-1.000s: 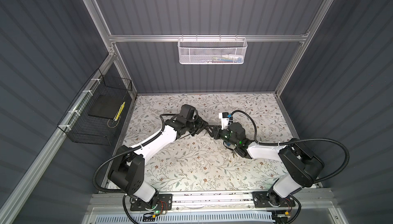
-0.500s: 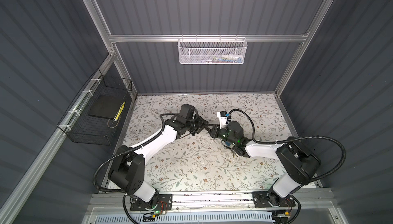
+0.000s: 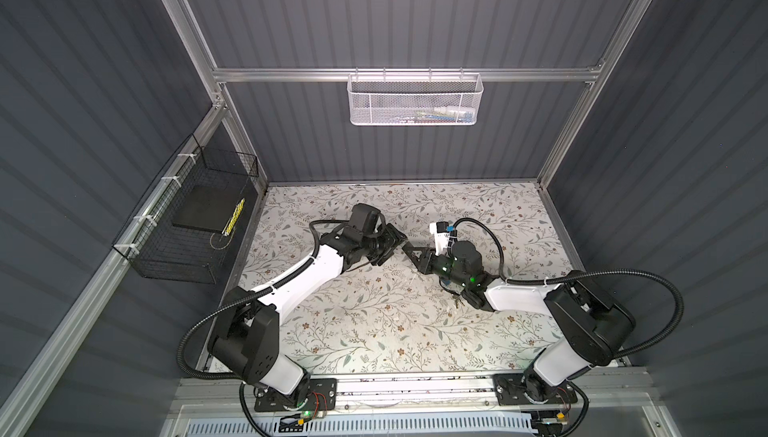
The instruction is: Unlock with the key
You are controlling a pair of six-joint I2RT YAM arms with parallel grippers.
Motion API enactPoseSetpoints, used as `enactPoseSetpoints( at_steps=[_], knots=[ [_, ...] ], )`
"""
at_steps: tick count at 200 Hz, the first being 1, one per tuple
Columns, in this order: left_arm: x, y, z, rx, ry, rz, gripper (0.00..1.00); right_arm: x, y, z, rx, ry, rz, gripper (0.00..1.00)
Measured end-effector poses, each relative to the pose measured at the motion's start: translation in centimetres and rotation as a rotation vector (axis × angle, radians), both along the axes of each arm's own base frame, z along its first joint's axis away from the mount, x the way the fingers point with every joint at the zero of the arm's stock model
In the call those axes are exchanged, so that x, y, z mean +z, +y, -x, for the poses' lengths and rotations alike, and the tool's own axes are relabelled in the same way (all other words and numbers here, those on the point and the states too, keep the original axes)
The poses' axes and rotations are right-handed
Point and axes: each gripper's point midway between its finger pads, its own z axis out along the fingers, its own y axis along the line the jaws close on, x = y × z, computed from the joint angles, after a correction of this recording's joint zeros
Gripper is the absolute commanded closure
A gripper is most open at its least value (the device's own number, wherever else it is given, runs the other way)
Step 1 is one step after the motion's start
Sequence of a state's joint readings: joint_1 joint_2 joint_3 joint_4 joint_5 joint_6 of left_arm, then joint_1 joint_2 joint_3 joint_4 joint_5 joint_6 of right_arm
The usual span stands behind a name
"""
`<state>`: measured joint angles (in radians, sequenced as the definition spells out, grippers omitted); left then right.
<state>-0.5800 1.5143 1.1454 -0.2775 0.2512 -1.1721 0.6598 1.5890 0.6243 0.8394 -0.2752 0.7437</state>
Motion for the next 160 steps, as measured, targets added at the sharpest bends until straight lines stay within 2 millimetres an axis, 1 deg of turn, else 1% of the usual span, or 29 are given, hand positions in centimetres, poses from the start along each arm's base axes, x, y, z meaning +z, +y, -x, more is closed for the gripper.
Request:
enactPoseSetpoints(
  at_steps=[44,73,94,113,160],
  knots=[
    [1.9,1.9,0.0,-0.040,-0.100,-0.048,0.36,1.0,-2.3,0.9,0.061,0.009,-0.040,0.97],
    [2.6,2.4,0.2,-0.103,-0.162,-0.081,0.37,2.2,-3.5,1.5,0.115,0.011,-0.060,0.97],
    [3.1,1.9,0.8,-0.197,-0.203,-0.080,0.38,3.3,-4.1,2.4,0.173,0.000,-0.070,0.97],
    [3.8,1.1,1.6,-0.295,-0.239,-0.065,0.39,3.8,-4.3,3.3,0.235,0.005,-0.081,0.97],
    [5.4,-0.6,4.1,-0.510,-0.306,0.009,0.40,4.6,-3.7,5.5,0.387,0.022,-0.109,0.98]
  ],
)
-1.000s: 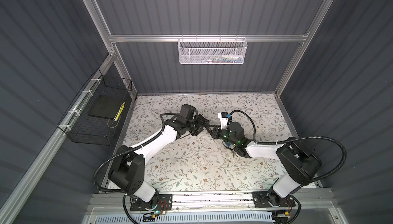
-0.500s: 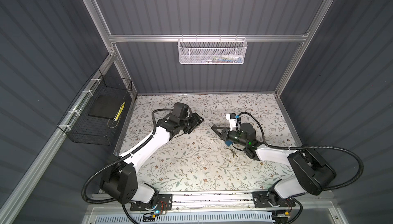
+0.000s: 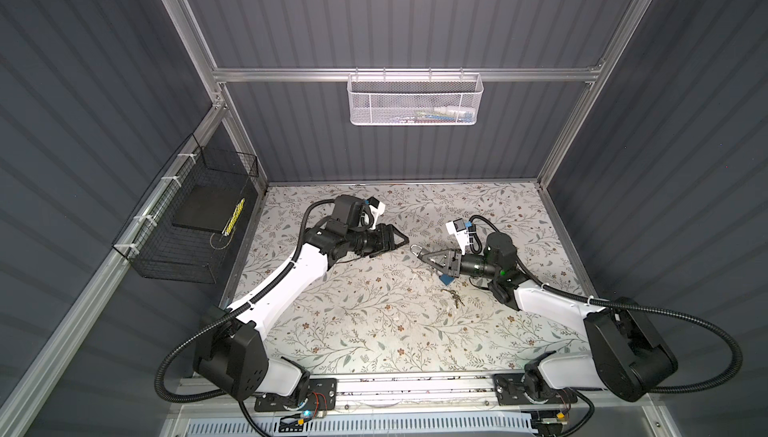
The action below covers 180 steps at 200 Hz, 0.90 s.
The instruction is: Unlock with the key
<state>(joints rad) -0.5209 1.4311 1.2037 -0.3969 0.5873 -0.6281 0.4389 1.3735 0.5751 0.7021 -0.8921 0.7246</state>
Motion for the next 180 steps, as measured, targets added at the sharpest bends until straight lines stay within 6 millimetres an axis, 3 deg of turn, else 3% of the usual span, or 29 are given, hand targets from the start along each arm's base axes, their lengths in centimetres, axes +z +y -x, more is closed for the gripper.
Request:
enactPoseSetpoints(
  at_steps=[76,180],
  knots=[
    [0.3,-1.3,2.1,-0.134,0.013,0.051,0.41,1.6,0.6,1.7,0.117,-0.008,-0.051,0.99],
    [-0.8,-1.6,2.0,-0.132,0.020,0.016,0.49,2.8,0.7,2.6,0.175,-0.034,-0.089,1.00]
  ],
)
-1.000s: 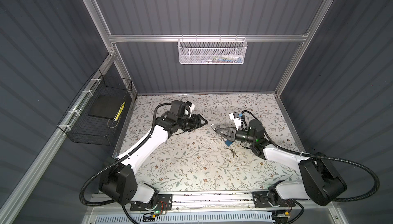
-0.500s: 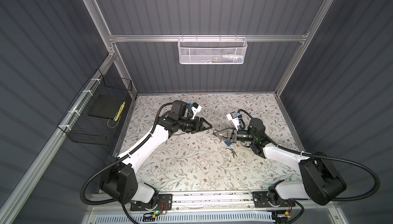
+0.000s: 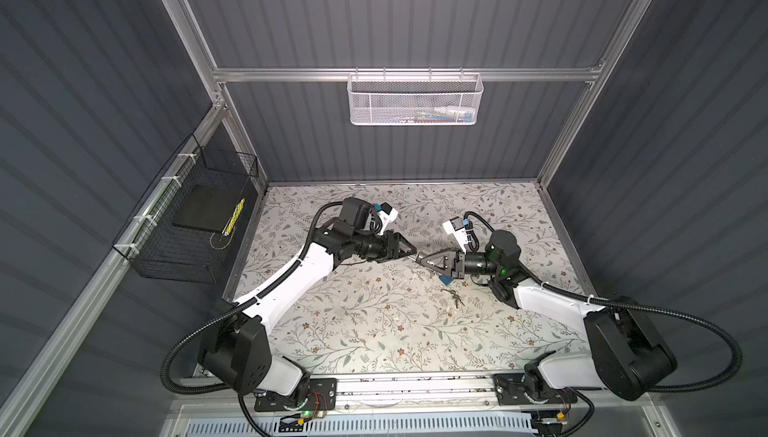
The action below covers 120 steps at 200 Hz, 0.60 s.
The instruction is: Unlock with the key
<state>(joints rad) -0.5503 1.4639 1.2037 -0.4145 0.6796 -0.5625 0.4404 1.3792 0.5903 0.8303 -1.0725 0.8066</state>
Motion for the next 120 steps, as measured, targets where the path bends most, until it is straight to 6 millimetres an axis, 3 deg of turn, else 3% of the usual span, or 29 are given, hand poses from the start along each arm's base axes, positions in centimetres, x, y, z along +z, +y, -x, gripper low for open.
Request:
enactPoseSetpoints(
  at_steps=[46,82,120],
  knots=[
    [-0.4,0.3,-0.3,0.019,-0.002,-0.024,0.50,0.6,0.0,0.6,0.015,-0.027,-0.007,1.00],
    [-0.7,0.2,-0.3,0.018,0.005,-0.028,0.58,1.6,-0.2,0.9,0.010,-0.084,-0.016,1.00],
    [-0.7,0.1,-0.1,0.005,0.014,-0.018,0.60,1.0,-0.3,0.5,-0.022,-0.090,0.007,1.00]
  ],
)
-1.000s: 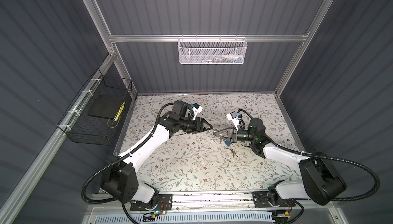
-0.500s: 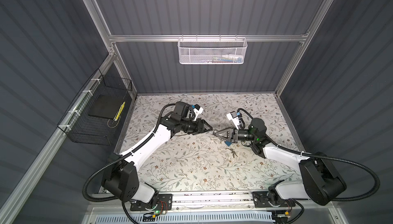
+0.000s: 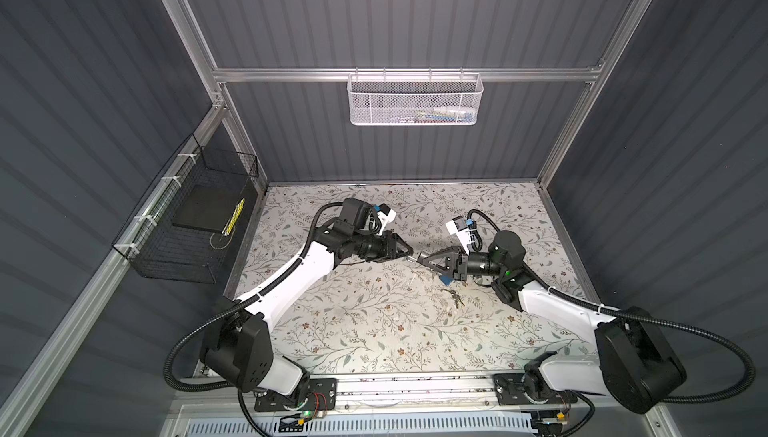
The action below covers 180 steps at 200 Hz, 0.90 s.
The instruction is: Unlock with the key
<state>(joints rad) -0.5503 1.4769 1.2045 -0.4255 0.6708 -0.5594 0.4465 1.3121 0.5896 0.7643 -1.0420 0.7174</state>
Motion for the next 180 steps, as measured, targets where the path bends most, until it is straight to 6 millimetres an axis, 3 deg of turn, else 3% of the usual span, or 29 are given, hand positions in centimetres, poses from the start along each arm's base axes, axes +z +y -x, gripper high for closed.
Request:
enactPoseSetpoints(
  at_steps=[66,83,141,180],
  knots=[
    [0.3,0.3,0.4,0.003,-0.011,0.003,0.58,-1.1,-0.2,-0.8,-0.046,0.025,0.033,1.00],
    [0.2,0.6,0.1,0.026,-0.025,-0.014,0.52,-1.2,-0.2,-1.0,-0.058,0.029,0.038,1.00],
    [1.3,3.6,-1.6,0.187,-0.115,-0.073,0.47,-2.1,-0.5,-2.2,-0.129,0.049,0.065,1.00],
    [1.3,5.1,-1.8,0.274,-0.141,-0.090,0.45,-4.0,-0.4,-3.4,-0.173,0.093,0.096,1.00]
  ],
)
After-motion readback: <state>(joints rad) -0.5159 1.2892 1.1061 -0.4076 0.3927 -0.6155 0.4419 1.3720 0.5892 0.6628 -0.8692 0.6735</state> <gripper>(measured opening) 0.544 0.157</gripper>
